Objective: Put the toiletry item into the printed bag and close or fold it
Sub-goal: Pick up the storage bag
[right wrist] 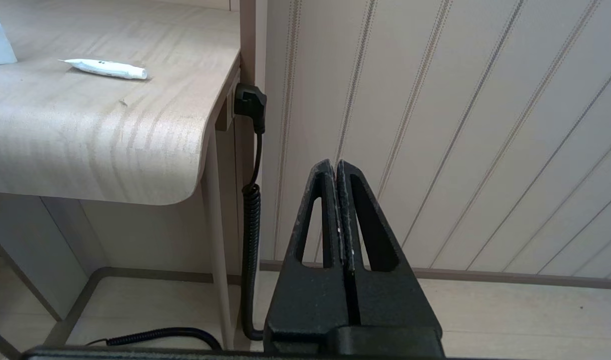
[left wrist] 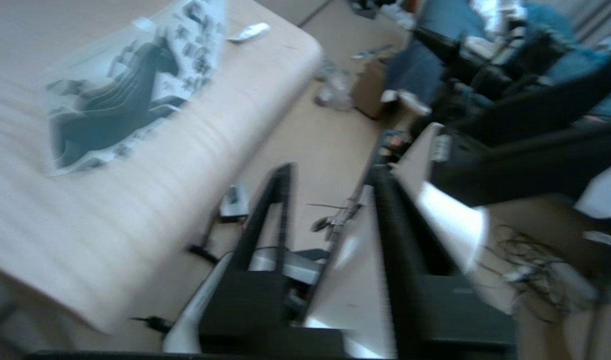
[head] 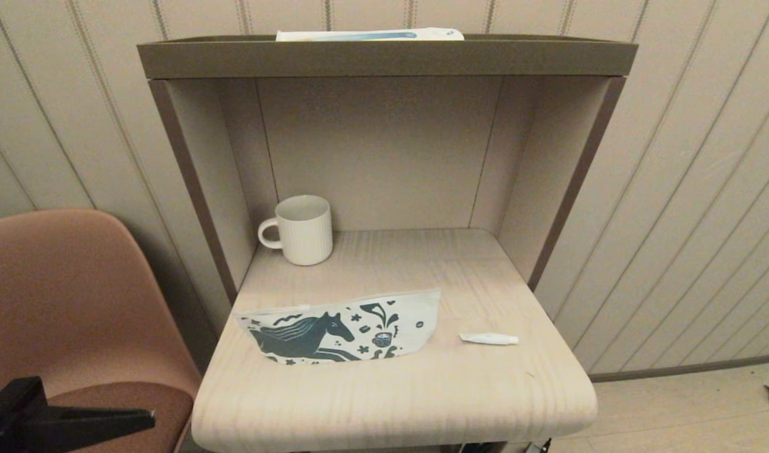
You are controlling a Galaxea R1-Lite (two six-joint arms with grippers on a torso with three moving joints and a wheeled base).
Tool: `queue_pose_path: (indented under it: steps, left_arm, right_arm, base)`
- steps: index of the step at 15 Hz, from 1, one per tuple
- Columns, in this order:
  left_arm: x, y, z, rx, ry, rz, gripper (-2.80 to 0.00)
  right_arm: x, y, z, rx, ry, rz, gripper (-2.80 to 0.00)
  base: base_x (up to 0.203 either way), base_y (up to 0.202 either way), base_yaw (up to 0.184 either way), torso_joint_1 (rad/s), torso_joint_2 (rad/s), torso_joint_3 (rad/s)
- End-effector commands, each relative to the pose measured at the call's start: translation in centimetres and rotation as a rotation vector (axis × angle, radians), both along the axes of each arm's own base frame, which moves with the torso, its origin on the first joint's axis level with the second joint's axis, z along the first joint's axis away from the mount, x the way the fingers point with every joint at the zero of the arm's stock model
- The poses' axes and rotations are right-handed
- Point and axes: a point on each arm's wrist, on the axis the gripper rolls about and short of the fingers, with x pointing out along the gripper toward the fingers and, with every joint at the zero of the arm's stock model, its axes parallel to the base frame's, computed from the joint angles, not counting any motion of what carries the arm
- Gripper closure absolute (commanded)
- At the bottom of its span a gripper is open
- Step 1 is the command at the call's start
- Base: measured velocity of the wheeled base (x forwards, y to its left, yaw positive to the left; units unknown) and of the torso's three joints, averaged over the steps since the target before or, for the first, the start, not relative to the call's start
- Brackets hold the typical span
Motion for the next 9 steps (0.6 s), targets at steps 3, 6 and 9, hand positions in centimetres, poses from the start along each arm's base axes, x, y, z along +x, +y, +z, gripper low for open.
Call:
queue_pose_path:
  steps: [3,6,9]
  left_arm:
    - [1.1,0.1,-0.1,0.089,-0.138,0.042,-2.8]
    - [2.6,0.2,-1.1,0.212,-0.239,0.078,-2.8]
    - [4.2,0.2,-1.3,0.284,-0.296,0.084,-2.8]
  right_arm:
    - [0.0,0.0,0.0,-0.001,-0.003,0.0,0.0]
    - [0.0,0.0,0.0,-0.001,-0.003,0.0,0.0]
    - [0.0,0.0,0.0,-0.002,-0.003,0.0,0.0]
  base:
    - [0.0,0.0,0.0,0.0,0.0,0.0]
    - [0.0,0.0,0.0,0.0,0.0,0.0]
    - [0.0,0.0,0.0,0.0,0.0,0.0]
